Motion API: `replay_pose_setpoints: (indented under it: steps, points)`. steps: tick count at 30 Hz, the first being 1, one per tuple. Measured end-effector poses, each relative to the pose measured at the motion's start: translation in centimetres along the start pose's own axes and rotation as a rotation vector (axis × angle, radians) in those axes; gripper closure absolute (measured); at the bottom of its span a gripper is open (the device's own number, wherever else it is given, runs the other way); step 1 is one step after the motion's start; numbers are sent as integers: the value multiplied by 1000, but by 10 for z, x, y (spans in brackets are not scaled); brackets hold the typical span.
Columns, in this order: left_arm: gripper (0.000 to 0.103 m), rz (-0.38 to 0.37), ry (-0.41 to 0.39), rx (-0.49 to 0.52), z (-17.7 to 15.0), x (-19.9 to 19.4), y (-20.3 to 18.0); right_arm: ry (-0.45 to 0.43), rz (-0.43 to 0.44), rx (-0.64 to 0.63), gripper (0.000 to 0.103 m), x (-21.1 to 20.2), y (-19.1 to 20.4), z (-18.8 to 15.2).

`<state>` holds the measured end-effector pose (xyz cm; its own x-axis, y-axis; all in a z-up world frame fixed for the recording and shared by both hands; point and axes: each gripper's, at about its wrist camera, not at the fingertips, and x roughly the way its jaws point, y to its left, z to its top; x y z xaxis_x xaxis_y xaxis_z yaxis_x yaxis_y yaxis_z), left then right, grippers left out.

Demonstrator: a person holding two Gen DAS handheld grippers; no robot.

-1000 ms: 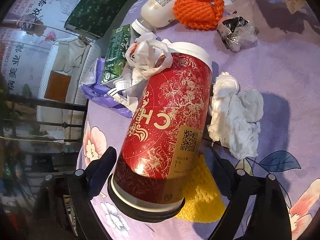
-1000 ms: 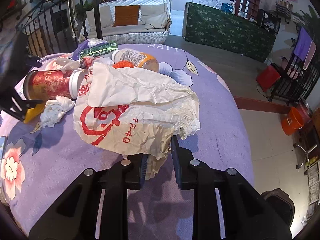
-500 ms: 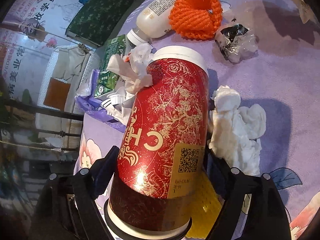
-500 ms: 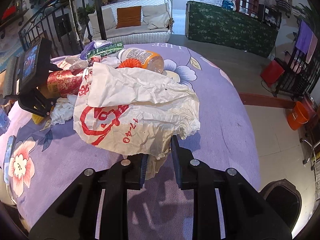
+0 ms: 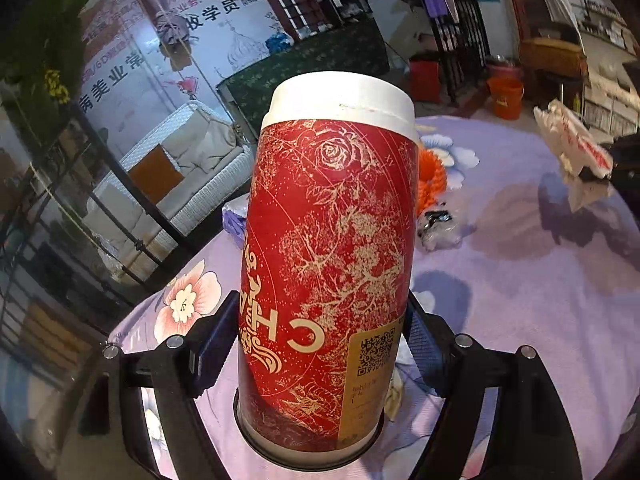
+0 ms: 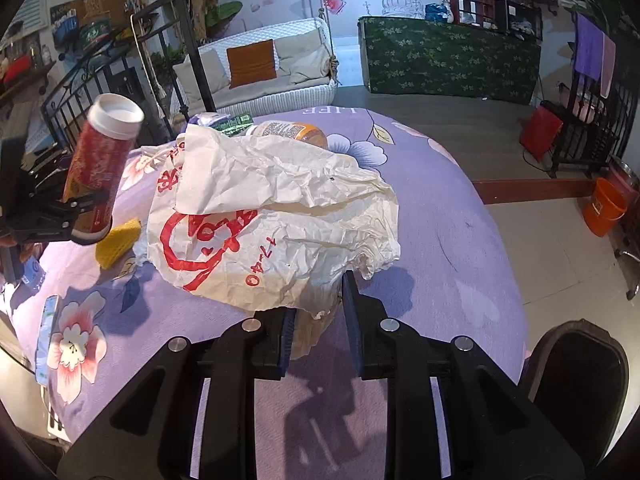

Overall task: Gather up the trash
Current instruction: 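Carry the bag with the right gripper into the black bin while the left gripper carries the cup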

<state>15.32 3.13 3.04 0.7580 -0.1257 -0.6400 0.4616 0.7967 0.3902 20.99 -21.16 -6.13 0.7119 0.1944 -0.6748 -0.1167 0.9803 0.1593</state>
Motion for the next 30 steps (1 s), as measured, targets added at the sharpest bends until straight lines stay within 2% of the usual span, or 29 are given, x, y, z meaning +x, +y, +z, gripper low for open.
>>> replay_pose_setpoints:
  steps: [5, 9, 13, 20, 23, 25, 28, 30]
  points:
    - [28, -13, -95, -107, 1, -29, -23, -51, 0, 26, 80, -23, -3, -13]
    - [28, -65, -155, -152, 9, -42, -43, -97, -15, 57, 79, -46, -9, -29]
    - [28, -139, -199, -162, 13, -52, -72, -125, -40, 108, 80, -67, -24, -46]
    - [28, -280, -246, -186, 35, -51, -127, -146, -94, 255, 80, -108, -78, -85]
    - [28, -340, -263, -184, 47, -50, -154, -143, -104, 323, 80, -120, -102, -103]
    - [28, -379, -270, -181, 51, -53, -172, -131, -147, 364, 80, -126, -121, -117]
    - [28, -410, -285, -160, 59, -56, -202, -71, -215, 434, 79, -126, -149, -138]
    - [28, -449, -294, -155, 63, -58, -214, -30, -223, 504, 79, -121, -171, -155]
